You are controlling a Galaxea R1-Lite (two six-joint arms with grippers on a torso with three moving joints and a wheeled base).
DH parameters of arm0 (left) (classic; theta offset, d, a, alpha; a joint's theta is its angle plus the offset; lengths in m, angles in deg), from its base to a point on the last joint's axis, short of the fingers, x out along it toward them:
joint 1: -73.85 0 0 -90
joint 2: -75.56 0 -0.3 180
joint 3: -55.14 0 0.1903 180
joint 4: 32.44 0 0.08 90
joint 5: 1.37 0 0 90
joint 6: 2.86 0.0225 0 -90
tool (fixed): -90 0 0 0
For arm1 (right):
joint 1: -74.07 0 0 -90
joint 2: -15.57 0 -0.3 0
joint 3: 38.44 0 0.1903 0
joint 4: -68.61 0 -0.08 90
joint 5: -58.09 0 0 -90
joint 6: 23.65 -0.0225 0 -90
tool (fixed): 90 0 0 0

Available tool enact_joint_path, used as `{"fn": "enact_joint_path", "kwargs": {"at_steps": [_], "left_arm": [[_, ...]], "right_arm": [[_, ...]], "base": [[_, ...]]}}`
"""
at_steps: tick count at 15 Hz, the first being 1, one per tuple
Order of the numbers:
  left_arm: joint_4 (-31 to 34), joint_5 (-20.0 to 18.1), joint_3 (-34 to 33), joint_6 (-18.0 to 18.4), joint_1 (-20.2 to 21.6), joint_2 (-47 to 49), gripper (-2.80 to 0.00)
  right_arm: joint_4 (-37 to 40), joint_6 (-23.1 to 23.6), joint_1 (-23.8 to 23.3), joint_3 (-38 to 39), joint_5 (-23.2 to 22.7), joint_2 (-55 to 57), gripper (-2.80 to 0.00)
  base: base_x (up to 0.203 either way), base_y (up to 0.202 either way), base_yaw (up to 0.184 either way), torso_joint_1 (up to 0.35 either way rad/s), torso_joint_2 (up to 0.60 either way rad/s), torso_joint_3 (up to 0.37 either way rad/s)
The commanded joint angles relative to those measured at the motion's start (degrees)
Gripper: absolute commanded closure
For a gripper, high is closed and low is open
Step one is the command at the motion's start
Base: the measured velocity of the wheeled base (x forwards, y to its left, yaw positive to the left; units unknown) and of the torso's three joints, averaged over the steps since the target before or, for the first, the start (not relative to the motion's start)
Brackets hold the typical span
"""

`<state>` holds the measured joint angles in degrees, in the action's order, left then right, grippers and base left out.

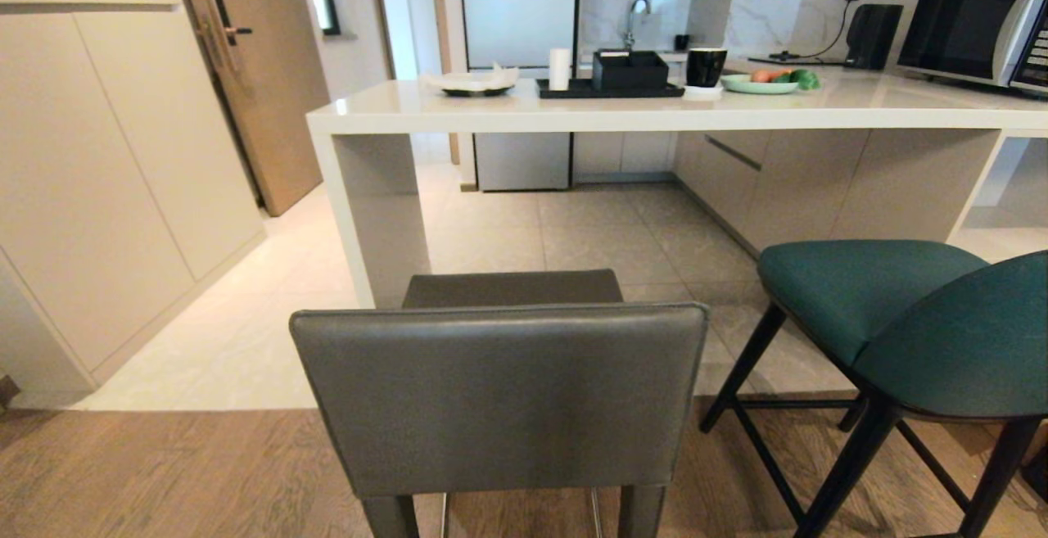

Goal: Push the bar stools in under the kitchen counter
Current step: Push the blue chair back under the dining table

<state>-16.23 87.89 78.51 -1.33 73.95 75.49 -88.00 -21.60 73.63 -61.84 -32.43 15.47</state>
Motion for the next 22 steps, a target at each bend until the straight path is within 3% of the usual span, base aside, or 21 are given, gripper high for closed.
{"fn": "enact_joint_path", "kwargs": {"at_steps": [1,15,22], "left_arm": [[-0.1,0.0,-2.3,-1.1,0.0,0.1,0.00],[0.1,0.2,-2.3,-1.4,0.1,0.2,0.00],[0.1,0.2,-2.3,-1.4,0.0,0.2,0.00]], "right_arm": [[0.0,-0.6,0.0,0.0,0.1,0.1,0.00],[-0.1,-0.6,0.0,0.0,0.2,0.1,0.00],[-0.1,-0.7,0.0,0.0,0.2,0.1,0.00]], "base": [[0.000,0.000,0.000,0.000,0.00,0.000],[0.000,0.000,0.000,0.000,0.00,-0.004],[0.000,0.000,0.000,0.003,0.00,-0.170]]}}
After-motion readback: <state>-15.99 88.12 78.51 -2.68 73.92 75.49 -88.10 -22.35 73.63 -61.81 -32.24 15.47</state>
